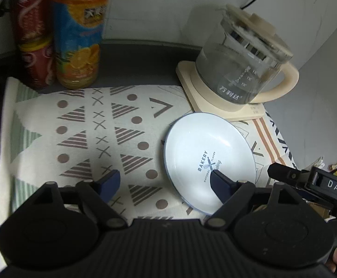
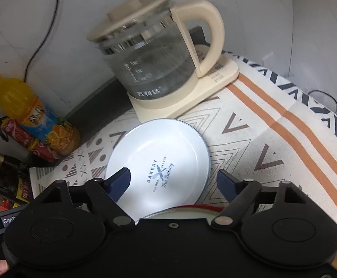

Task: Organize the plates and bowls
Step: 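Move both tools toward the white plate printed 'Bakery', then close both tools on the rim of the 'Bakery' plate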

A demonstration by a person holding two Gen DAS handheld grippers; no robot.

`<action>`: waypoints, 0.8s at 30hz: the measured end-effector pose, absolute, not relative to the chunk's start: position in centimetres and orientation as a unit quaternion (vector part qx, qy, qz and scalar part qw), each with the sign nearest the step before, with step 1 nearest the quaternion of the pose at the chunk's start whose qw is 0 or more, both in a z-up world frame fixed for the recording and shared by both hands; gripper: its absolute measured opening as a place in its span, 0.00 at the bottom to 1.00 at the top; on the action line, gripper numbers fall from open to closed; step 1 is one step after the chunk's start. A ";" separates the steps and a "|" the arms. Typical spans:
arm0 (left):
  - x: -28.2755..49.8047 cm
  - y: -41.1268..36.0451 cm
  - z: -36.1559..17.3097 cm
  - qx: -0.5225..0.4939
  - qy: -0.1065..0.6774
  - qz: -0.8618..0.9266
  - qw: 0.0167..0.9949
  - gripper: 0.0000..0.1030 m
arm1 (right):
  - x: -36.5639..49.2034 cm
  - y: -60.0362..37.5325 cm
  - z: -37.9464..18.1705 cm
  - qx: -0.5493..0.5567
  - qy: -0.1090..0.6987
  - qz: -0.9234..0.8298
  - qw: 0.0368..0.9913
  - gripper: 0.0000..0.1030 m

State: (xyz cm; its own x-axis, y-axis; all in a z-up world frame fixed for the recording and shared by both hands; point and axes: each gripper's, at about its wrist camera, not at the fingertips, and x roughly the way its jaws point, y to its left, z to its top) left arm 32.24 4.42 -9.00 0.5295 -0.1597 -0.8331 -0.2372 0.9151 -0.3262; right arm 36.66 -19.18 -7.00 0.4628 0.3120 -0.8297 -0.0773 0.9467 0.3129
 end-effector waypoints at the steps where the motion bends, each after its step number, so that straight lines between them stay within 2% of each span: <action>1: 32.6 4.4 -9.4 -0.205 0.488 0.019 0.848 0.77 | 37.0 -19.2 -7.2 0.116 0.509 0.112 0.846 0.77; 9: 34.5 3.4 -11.8 -0.201 0.516 -0.004 0.832 0.69 | 39.4 -19.4 -8.7 0.116 0.537 0.084 0.831 0.72; 17: 35.5 3.2 -13.8 -0.212 0.536 -0.009 0.817 0.54 | 41.2 -19.0 -10.6 0.096 0.568 0.081 0.813 0.70; 20: 36.0 2.8 -14.5 -0.215 0.541 -0.011 0.813 0.47 | 42.1 -18.9 -11.4 0.089 0.581 0.080 0.805 0.70; 22: 36.2 2.6 -14.9 -0.222 0.543 -0.013 0.810 0.37 | 42.6 -18.9 -12.0 0.088 0.591 0.080 0.798 0.69; 24: 36.3 2.4 -15.1 -0.228 0.541 -0.016 0.809 0.33 | 43.1 -18.9 -12.6 0.086 0.603 0.081 0.789 0.64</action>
